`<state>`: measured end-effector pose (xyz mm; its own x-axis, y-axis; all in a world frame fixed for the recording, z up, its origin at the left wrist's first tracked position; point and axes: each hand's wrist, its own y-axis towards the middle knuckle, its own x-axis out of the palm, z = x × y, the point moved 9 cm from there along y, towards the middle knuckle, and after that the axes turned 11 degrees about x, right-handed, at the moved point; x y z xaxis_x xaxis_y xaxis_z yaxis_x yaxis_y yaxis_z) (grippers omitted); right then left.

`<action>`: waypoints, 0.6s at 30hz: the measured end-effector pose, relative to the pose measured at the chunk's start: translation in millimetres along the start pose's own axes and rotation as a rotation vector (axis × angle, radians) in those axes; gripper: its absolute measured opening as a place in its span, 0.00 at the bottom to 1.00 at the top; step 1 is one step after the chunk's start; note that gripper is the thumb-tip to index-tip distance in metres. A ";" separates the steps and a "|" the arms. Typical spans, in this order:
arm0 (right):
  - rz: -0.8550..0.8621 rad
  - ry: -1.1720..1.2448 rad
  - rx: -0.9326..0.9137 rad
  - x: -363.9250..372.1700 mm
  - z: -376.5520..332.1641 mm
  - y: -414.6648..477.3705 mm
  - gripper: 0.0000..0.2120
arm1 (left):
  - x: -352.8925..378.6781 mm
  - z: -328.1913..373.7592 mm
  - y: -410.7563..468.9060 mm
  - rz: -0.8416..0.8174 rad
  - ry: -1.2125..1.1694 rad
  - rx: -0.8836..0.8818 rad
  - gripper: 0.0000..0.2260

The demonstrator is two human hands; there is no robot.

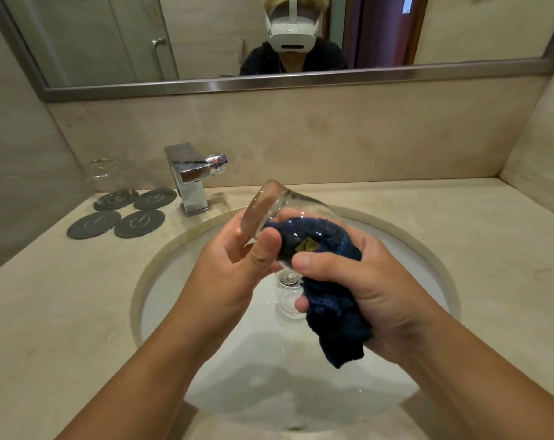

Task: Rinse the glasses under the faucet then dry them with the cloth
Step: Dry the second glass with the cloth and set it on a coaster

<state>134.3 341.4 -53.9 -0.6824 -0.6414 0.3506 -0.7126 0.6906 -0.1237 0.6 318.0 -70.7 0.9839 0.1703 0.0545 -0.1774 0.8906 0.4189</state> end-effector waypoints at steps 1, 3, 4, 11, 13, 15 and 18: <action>0.016 -0.039 -0.014 -1.4 -2.1 -0.5 0.18 | 0.8 0.2 -1.4 -0.008 0.015 -0.007 0.41; 0.048 -0.163 -0.043 -3.5 -7.3 -2.1 0.17 | 2.7 1.7 -4.2 -0.011 -0.029 -0.036 0.33; 0.059 -0.241 -0.056 -3.6 -9.6 -3.3 0.18 | 3.1 2.3 -4.9 -0.008 -0.051 -0.050 0.29; -0.066 -0.304 0.023 5.6 -3.5 -4.0 0.19 | -2.8 7.6 -4.2 -0.013 0.043 0.001 0.34; -0.116 -0.181 0.086 7.8 -0.3 -4.1 0.16 | -2.1 8.9 -2.4 -0.053 0.066 0.009 0.40; -0.138 -0.115 0.121 7.7 1.8 -4.0 0.15 | -1.0 10.0 -2.2 -0.098 0.080 -0.001 0.44; -0.131 -0.115 0.110 3.5 2.0 -2.9 0.14 | -0.3 14.0 -3.5 -0.120 0.097 0.016 0.43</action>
<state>133.6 336.5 -54.2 -0.5925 -0.7616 0.2624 -0.8056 0.5624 -0.1866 1.2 309.0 -59.5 0.9910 0.1040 -0.0839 -0.0579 0.9002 0.4317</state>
